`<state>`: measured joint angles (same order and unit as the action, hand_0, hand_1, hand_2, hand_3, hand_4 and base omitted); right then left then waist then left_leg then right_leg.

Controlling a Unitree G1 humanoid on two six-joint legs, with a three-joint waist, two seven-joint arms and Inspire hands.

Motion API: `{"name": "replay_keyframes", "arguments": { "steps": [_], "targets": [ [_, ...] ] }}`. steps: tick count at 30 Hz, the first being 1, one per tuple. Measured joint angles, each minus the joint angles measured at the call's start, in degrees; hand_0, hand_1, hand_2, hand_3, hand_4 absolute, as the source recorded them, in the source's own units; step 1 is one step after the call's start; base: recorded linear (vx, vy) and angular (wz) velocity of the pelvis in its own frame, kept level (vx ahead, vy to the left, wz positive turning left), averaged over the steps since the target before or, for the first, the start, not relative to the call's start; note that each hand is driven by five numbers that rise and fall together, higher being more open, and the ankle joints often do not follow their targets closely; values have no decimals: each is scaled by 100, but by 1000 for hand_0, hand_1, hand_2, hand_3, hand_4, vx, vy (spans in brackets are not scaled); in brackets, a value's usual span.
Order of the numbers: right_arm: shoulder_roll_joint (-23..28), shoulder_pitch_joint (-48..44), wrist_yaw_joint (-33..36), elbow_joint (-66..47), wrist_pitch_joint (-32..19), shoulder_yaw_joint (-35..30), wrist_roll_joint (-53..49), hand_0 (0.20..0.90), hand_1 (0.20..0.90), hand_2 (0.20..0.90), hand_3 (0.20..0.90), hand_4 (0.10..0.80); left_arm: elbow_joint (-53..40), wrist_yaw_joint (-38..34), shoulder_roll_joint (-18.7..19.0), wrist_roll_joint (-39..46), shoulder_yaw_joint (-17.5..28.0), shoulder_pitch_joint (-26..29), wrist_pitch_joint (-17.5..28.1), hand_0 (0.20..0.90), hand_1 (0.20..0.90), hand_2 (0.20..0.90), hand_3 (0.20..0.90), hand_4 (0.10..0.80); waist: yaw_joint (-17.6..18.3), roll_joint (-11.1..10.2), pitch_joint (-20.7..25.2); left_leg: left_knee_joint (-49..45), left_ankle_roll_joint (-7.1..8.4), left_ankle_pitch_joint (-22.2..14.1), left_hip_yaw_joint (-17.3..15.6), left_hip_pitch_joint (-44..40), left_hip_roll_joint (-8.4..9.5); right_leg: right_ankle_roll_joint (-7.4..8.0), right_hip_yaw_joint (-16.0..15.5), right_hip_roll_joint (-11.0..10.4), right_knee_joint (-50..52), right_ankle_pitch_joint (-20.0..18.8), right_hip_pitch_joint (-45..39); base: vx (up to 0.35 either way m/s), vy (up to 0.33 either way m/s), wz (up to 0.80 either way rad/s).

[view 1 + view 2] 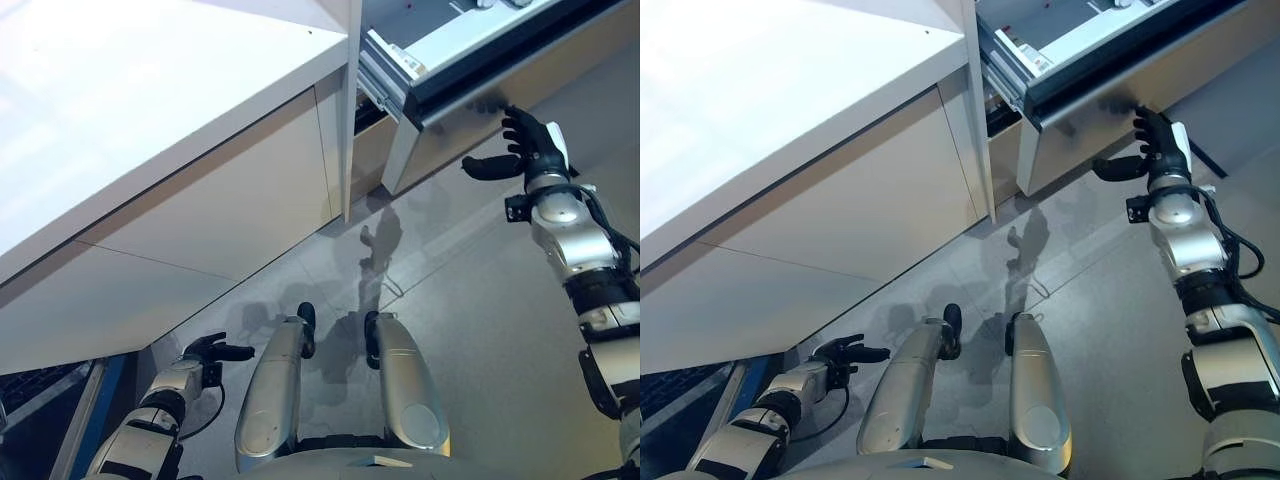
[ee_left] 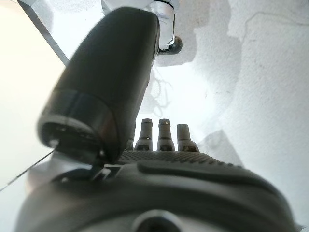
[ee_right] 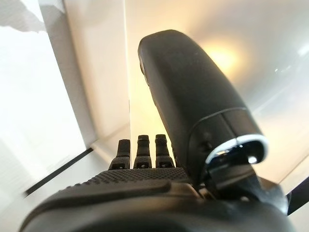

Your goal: Put drinks into fridge and close the fridge

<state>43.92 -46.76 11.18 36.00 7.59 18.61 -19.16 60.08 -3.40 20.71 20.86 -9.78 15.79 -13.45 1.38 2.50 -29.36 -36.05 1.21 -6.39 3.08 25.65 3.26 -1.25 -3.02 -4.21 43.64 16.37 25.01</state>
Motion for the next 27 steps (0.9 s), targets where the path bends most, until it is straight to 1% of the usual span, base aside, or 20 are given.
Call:
{"name": "replay_keyframes", "arguments": {
  "steps": [3, 4, 5, 6, 7, 8, 9, 11, 13, 14, 17, 18, 20, 21, 23, 24, 25, 26, 27],
  "targets": [
    [-143, -324, -62, 65, -3, 274, -16, 900, 900, 900, 900, 800, -38, 2, -9, 0, -145, 69, 4, 900, 900, 900, 900, 800, -170, 14, -7, 108, 82, 67, 134, -19, -1, -55, -148, -14, -58, 7, -52, 0, -5, 20],
    [-136, -363, -76, 79, -3, 272, -16, 900, 900, 900, 900, 800, -37, 1, -9, 0, -176, 85, 2, 900, 900, 900, 900, 800, -194, 13, -8, 144, 97, 82, 154, -37, -2, -65, -171, -15, -77, 2, -70, -11, -5, 18],
    [-259, -433, -87, 85, -4, 295, -20, 900, 900, 900, 900, 800, -40, 1, -24, 1, -186, 106, -1, 900, 900, 900, 900, 800, -244, 16, -11, 211, 115, 112, 197, -84, 0, -82, -224, -21, -112, 3, -124, -26, -4, 18],
    [-398, -541, -118, 87, -21, 457, -28, 900, 900, 900, 900, 800, -74, -1, -51, 2, -204, 106, 1, 900, 900, 900, 900, 800, -338, 22, -15, 329, 146, 151, 235, -192, -7, -109, -262, -18, -191, -1, -221, -23, -2, 17],
    [-443, -571, -171, 87, -48, 513, -29, 900, 900, 900, 900, 800, -77, -2, -58, 1, -219, 106, 0, 900, 900, 900, 900, 800, -348, 24, -16, 365, 148, 167, 253, -221, -4, -114, -279, -18, -220, -4, -255, -31, 0, 15],
    [-653, -711, -402, 80, -193, 778, -61, 900, 900, 900, 900, 800, -93, -3, -67, -1, -298, 116, 6, 900, 900, 900, 900, 800, -426, 28, -18, 498, 174, 207, 302, -342, -5, -137, -335, -21, -306, -9, -374, -21, 9, 19],
    [-866, -773, -246, 70, -120, 897, -121, 900, 900, 900, 900, 800, -103, -3, -67, -7, -351, 107, 41, 900, 900, 900, 900, 800, -429, 29, -18, 567, 189, 231, 353, -413, -8, -157, -380, -24, -382, -16, -472, -21, 14, 20],
    [-894, -704, -235, 150, -137, 914, -223, 900, 900, 900, 900, 800, -114, 17, -75, -7, -445, 108, 69, 900, 900, 900, 900, 800, -426, 28, -18, 668, 189, 262, 397, -500, -16, -186, -422, -11, -491, -24, -575, -3, 23, 11],
    [-902, -718, -244, 156, -139, 912, -226, 900, 900, 900, 900, 800, -231, 59, -88, -19, -476, 101, 117, 900, 900, 900, 900, 800, -428, 31, -18, 881, 170, 365, 392, -577, -10, -230, -432, -32, -587, -49, -606, 2, 24, 7],
    [-912, -712, -229, 184, -139, 914, -226, 900, 900, 900, 900, 800, -267, 81, -89, -26, -481, 102, 123, 900, 900, 900, 900, 800, -427, 30, -17, 1019, 192, 416, 396, -647, -22, -232, -461, -34, -679, -88, -664, -2, 26, 13],
    [-900, -667, -65, 238, -138, 915, -227, 900, 900, 900, 900, 800, -331, 148, -91, -28, -557, 103, 133, 900, 900, 900, 900, 800, -425, 28, -16, 1301, 168, 524, 419, -854, -42, -239, -527, -38, -889, -134, -853, 3, 16, 9],
    [-902, -588, 30, 232, -143, 891, -255, 900, 900, 900, 900, 800, -357, 160, -116, -27, -567, 88, 132, 900, 900, 900, 900, 800, -432, 28, -15, 1513, 141, 593, 418, -1023, -58, -217, -543, -33, -1058, -196, -998, 16, 17, 6],
    [-912, -396, 87, 161, -167, 745, -375, 900, 900, 900, 900, 800, -377, 151, -146, -20, -555, 65, 117, 900, 900, 900, 900, 800, -450, 22, -7, 1809, 150, 684, 385, -1282, -124, -192, -558, 8, -1341, -263, -1241, 33, 14, 0],
    [-916, -286, 91, 96, -207, 648, -395, 900, 900, 900, 900, 800, -385, 148, -156, -15, -553, 58, 113, 900, 900, 900, 900, 800, -467, 27, -2, 1890, 154, 721, 373, -1351, -130, -174, -564, 27, -1425, -289, -1316, 34, 19, 0],
    [-919, 280, 115, -347, -366, 245, -395, 900, 900, 900, 900, 800, -505, 142, -208, 17, -446, -70, 75, 900, 900, 900, 900, 800, -474, 13, 32, 2240, 164, 825, 364, -1649, -163, -125, -558, 70, -1779, -395, -1601, 15, 14, -2],
    [-923, 577, 108, -568, -428, 74, -397, 900, 900, 900, 900, 800, -526, 143, -243, 56, -344, -166, 53, 900, 900, 900, 900, 800, -489, 7, 60, 2412, 157, 867, 339, -1798, -212, -104, -550, 91, -1961, -442, -1752, 14, 31, -8],
    [-931, 898, 86, -742, -464, -45, -419, 900, 900, 900, 900, 800, -529, 143, -262, 106, -288, -259, 15, 900, 900, 900, 900, 800, -485, -13, 164, 2573, 142, 883, 322, -1917, -224, -78, -543, 111, -2139, -484, -1888, 24, 42, -10],
    [-997, 1480, -5, -835, -512, -260, -421, 900, 900, 900, 900, 800, -526, 156, -312, 170, -172, -473, 1, 900, 900, 900, 900, 800, -460, -61, 457, 2791, 107, 909, 276, -2022, -227, -31, -508, 114, -2383, -518, -1972, 20, 37, -6],
    [-1069, 1675, -51, -873, -574, -429, -397, 900, 900, 900, 900, 800, -531, 154, -340, 171, -129, -562, 11, 900, 900, 900, 900, 800, -477, -67, 586, 2870, 95, 919, 269, -2051, -225, -15, -519, 114, -2467, -528, -2027, 5, 40, -3]
  ]
}}
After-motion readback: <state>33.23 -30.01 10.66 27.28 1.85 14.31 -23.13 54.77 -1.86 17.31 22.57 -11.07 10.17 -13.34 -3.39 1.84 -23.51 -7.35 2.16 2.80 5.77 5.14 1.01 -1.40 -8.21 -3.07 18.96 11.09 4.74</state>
